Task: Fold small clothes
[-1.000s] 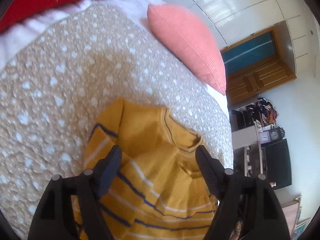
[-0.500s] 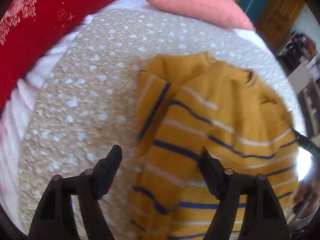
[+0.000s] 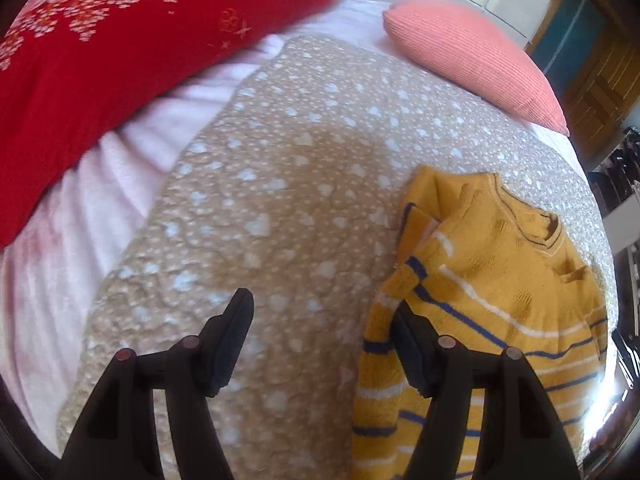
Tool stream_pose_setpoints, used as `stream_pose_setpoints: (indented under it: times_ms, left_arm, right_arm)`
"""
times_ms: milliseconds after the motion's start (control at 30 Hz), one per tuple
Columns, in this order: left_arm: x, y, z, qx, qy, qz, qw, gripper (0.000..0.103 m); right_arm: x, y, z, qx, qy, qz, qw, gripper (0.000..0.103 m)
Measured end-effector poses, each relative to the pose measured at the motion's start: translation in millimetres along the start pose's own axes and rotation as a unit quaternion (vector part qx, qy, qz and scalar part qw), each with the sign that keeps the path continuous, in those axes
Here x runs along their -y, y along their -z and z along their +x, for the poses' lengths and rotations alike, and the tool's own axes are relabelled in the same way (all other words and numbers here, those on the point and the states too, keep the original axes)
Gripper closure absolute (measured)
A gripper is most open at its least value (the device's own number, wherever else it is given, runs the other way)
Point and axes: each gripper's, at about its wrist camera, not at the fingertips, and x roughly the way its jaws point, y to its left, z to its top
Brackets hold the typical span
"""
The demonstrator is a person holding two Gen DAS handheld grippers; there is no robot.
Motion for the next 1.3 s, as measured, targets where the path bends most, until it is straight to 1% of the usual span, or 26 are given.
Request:
stream_pose_setpoints:
  times_ms: [133, 267, 333, 400, 467, 500, 533, 567, 600, 633, 667, 700, 733, 767, 833, 867, 933, 967, 1033, 1100, 1133, 1200, 1233, 1300]
  left_arm:
    - [-15, 9, -12, 0.005, 0.012, -0.016, 0.9998, 0.036]
    - [-19, 26, -24, 0.009, 0.018, -0.016, 0.9997, 0.036]
    - [-20, 35, -28, 0.004, 0.036, -0.014, 0.9992, 0.036]
    - [-17, 47, -33, 0.004, 0.065, -0.004, 0.9979, 0.033]
    - [-11, 61, -37, 0.007, 0.085, 0.018, 0.9962, 0.022]
    - [-7, 67, -37, 0.006, 0.087, 0.031, 0.9958, 0.02]
    - [-2, 73, -34, 0.002, 0.087, 0.045, 0.9952, 0.018]
    - [2, 79, -28, -0.01, 0.085, 0.061, 0.9945, 0.018]
    - [6, 83, -21, -0.023, 0.077, 0.072, 0.9942, 0.018]
    - [8, 86, -14, -0.037, 0.063, 0.082, 0.994, 0.02]
    - [9, 87, -9, -0.043, 0.045, 0.091, 0.9939, 0.031]
    - [8, 86, -8, -0.039, 0.033, 0.097, 0.9939, 0.038]
    - [6, 81, -10, -0.03, 0.01, 0.102, 0.9943, 0.05]
    - [3, 76, -12, -0.018, -0.021, 0.104, 0.9942, 0.05]
    - [-4, 66, -21, 0.003, -0.028, 0.097, 0.9948, 0.049]
    - [-5, 64, -24, 0.01, -0.034, 0.096, 0.9948, 0.042]
    - [-8, 64, -33, 0.033, -0.049, 0.091, 0.994, 0.033]
    - [-9, 66, -37, 0.044, -0.048, 0.088, 0.994, 0.032]
    - [-13, 71, -43, 0.052, -0.029, 0.074, 0.9955, 0.031]
    - [-17, 77, -48, 0.06, -0.014, 0.059, 0.9964, 0.031]
    - [-19, 83, -51, 0.068, -0.005, 0.047, 0.9965, 0.029]
    - [-18, 91, -51, 0.074, 0.018, 0.026, 0.9967, 0.025]
    - [-20, 96, -49, 0.074, 0.036, 0.012, 0.9966, 0.024]
    - [-23, 108, -43, 0.068, 0.071, -0.012, 0.9951, 0.024]
  right_arm:
    - [7, 16, -43, 0.01, -0.01, -0.021, 1.0, 0.03]
    - [12, 47, -61, -0.006, -0.034, -0.038, 0.999, 0.026]
    - [11, 64, -62, -0.014, -0.041, -0.048, 0.998, 0.026]
    - [9, 78, -58, -0.022, -0.045, -0.057, 0.997, 0.026]
    - [8, 88, -50, -0.032, -0.052, -0.059, 0.996, 0.026]
    - [7, 92, -44, -0.039, -0.058, -0.059, 0.996, 0.03]
    - [6, 95, -39, -0.047, -0.064, -0.061, 0.995, 0.05]
    - [5, 97, -33, -0.06, -0.075, -0.065, 0.993, 0.065]
    - [4, 98, -30, -0.07, -0.086, -0.066, 0.992, 0.09]
    - [4, 98, -31, -0.066, -0.087, -0.063, 0.992, 0.093]
    - [6, 98, -33, -0.061, -0.084, -0.06, 0.993, 0.094]
    - [8, 97, -34, -0.058, -0.075, -0.055, 0.994, 0.095]
    - [13, 95, -36, -0.056, -0.063, -0.049, 0.995, 0.096]
    - [19, 93, -36, -0.056, -0.055, -0.043, 0.996, 0.096]
    - [27, 92, -36, -0.061, -0.04, -0.041, 0.996, 0.095]
    - [29, 93, -38, -0.062, -0.035, -0.04, 0.997, 0.094]
    - [33, 94, -48, -0.054, -0.026, -0.036, 0.998, 0.072]
    - [34, 94, -55, -0.045, -0.023, -0.032, 0.998, 0.068]
    - [34, 94, -69, -0.027, -0.015, -0.023, 0.999, 0.066]
    - [32, 91, -82, -0.016, -0.017, -0.017, 1.0, 0.063]
    - [28, 89, -88, -0.011, -0.018, -0.02, 1.0, 0.063]
    - [10, 87, -95, -0.006, -0.022, -0.042, 0.999, 0.063]
    - [-1, 86, -96, -0.006, -0.027, -0.053, 0.998, 0.063]
    - [-30, 86, -93, -0.013, -0.045, -0.075, 0.996, 0.062]
